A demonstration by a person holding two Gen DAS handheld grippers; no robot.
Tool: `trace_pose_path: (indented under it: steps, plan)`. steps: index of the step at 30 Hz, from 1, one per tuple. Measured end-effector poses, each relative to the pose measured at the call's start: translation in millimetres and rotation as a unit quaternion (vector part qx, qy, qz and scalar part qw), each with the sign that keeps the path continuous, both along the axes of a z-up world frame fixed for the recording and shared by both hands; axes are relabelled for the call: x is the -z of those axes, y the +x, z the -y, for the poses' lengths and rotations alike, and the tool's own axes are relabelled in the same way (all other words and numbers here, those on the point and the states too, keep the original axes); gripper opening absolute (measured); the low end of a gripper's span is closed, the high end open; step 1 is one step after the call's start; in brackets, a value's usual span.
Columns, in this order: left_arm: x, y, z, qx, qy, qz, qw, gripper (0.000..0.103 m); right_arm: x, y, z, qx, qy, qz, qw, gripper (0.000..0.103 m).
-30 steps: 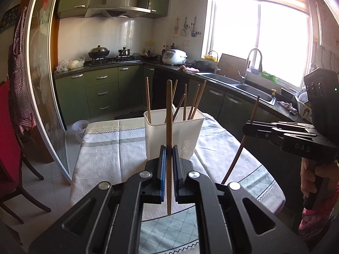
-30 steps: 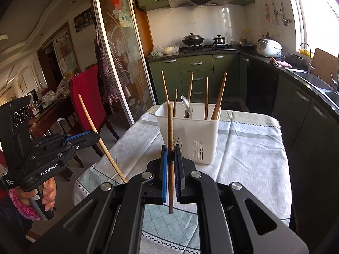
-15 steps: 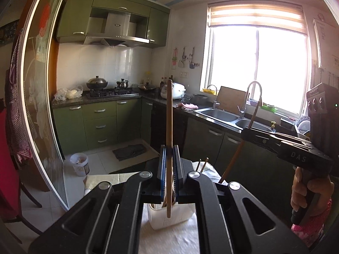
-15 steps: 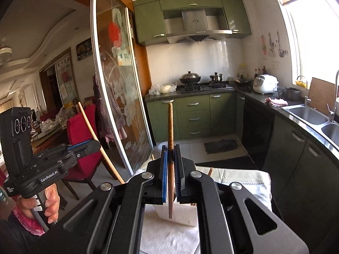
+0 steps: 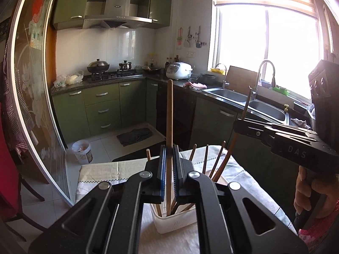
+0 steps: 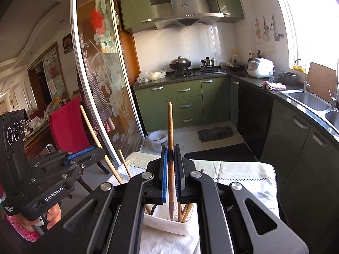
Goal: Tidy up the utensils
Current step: 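Carry both chopsticks to the white basket, lower them in and open both grippers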
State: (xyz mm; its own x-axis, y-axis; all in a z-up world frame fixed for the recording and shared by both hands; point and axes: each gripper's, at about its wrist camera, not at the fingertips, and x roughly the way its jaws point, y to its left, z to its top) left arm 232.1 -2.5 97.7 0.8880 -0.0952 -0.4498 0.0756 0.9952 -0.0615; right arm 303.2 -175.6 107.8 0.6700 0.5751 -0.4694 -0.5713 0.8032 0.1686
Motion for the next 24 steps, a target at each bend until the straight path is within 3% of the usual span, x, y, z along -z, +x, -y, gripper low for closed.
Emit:
trace_pose_path:
  steps: [11,14,19,21,23,24]
  plan:
    - [45,10,1,0.011,0.016,-0.054,0.9984,0.007,52,11,-20,-0.003,-0.028,-0.036,0.999,0.008]
    - [49,9,-1,0.008,0.015,-0.053,0.9984,0.024,55,4,-18,-0.003,-0.032,-0.033,0.999,0.017]
    - [45,-5,-1,-0.002,0.015,-0.033,0.9993,0.046,51,-14,-11,-0.005,-0.026,-0.025,0.999,0.017]
    - [40,-17,-1,-0.006,0.010,-0.018,0.9998,0.062,50,-27,-5,-0.002,-0.024,-0.018,1.000,0.020]
    - [37,-37,-1,-0.012,0.008,0.002,0.9999,0.080,52,-45,3,0.002,-0.023,-0.011,1.000,0.034]
    - [37,-48,-1,-0.014,0.011,0.011,0.9998,0.090,53,-55,8,0.005,-0.022,-0.009,1.000,0.035]
